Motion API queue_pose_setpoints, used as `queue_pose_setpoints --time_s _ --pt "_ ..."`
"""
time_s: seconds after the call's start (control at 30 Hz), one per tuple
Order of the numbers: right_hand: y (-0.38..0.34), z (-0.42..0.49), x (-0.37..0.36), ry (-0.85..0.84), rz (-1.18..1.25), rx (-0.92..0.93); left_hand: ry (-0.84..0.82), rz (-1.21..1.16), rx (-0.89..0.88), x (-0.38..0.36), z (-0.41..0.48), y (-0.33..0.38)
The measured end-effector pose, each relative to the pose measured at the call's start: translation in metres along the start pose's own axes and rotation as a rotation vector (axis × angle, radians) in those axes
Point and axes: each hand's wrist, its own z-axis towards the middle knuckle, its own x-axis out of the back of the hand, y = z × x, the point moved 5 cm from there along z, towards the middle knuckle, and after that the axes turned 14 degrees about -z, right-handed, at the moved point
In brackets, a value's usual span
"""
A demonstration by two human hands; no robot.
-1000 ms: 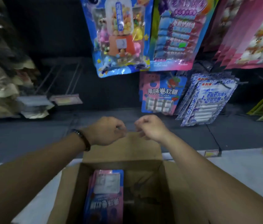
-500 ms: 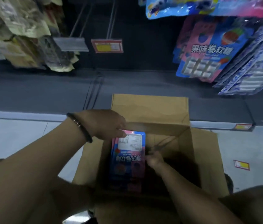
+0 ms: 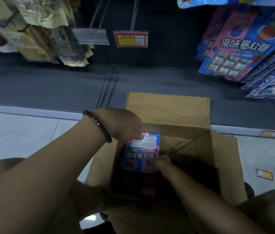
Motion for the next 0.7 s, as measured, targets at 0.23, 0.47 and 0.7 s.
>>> queue_pose_setpoints --time_s 0.23,0.47,0.7 --pt "-0.019 -0.031 0.024 -0.136 0.394 0.115 0.02 0.001 -0.02 0.005 -0.005 0.008" --pt "-0.046 -0.106 0.112 -0.101 0.058 0.358 0.029 0.111 -0.001 0.0 -0.012 0.02" --pt "-0.051 -0.21 0.209 -0.08 0.036 0.58 0.116 -0.02 -0.244 0.001 -0.003 0.048"
